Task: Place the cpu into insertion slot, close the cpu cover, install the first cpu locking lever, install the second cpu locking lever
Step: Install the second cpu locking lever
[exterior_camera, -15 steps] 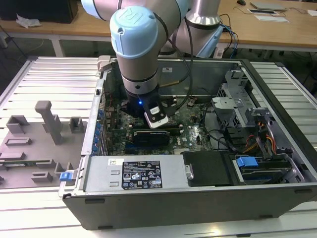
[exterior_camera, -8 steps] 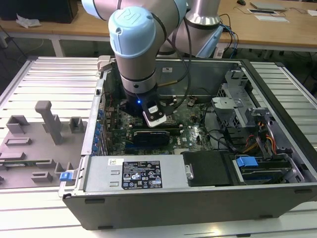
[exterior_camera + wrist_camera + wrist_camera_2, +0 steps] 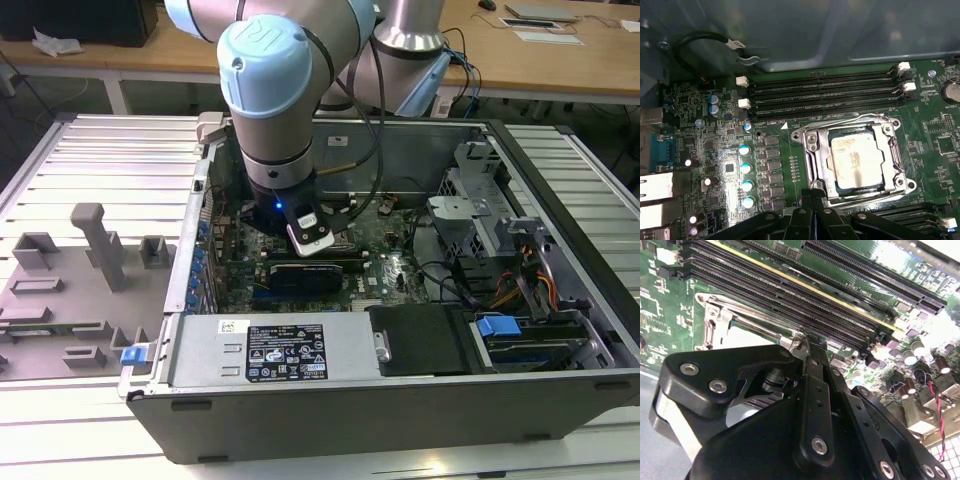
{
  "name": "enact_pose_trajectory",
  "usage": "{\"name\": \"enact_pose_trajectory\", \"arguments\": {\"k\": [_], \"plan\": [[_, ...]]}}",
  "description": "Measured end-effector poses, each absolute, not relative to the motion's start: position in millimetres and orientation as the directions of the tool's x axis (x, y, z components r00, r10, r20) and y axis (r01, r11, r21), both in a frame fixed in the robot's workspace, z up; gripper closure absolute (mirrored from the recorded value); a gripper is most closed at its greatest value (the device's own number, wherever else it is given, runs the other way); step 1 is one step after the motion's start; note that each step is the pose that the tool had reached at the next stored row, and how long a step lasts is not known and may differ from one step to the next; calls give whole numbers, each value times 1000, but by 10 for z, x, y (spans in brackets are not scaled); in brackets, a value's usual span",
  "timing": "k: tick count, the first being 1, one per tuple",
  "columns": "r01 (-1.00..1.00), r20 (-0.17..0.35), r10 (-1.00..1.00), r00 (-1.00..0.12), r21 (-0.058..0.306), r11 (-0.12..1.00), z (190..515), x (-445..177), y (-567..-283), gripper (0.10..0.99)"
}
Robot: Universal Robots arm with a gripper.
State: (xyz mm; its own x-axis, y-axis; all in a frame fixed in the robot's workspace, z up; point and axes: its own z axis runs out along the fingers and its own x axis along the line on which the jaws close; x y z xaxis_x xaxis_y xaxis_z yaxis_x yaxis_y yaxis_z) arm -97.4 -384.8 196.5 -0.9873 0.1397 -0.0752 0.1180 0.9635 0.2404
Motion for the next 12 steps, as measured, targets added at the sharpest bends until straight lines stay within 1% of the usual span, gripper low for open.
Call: {"name": "enact_pose_trajectory", "arguments": {"k": [2,7,8,10,12], "plan": [[118,-76,140,-987,241,963,1975,-973,-3847,980],[119,-76,140,-987,234,965,2166,-974,-3848,980],[120,-77,141,-987,228,966,2195,-973,-3847,980],[125,-82,143,-986,191,974,2249,-948,-3848,980],[128,-84,144,-986,173,977,2255,-915,-3847,980]]}}
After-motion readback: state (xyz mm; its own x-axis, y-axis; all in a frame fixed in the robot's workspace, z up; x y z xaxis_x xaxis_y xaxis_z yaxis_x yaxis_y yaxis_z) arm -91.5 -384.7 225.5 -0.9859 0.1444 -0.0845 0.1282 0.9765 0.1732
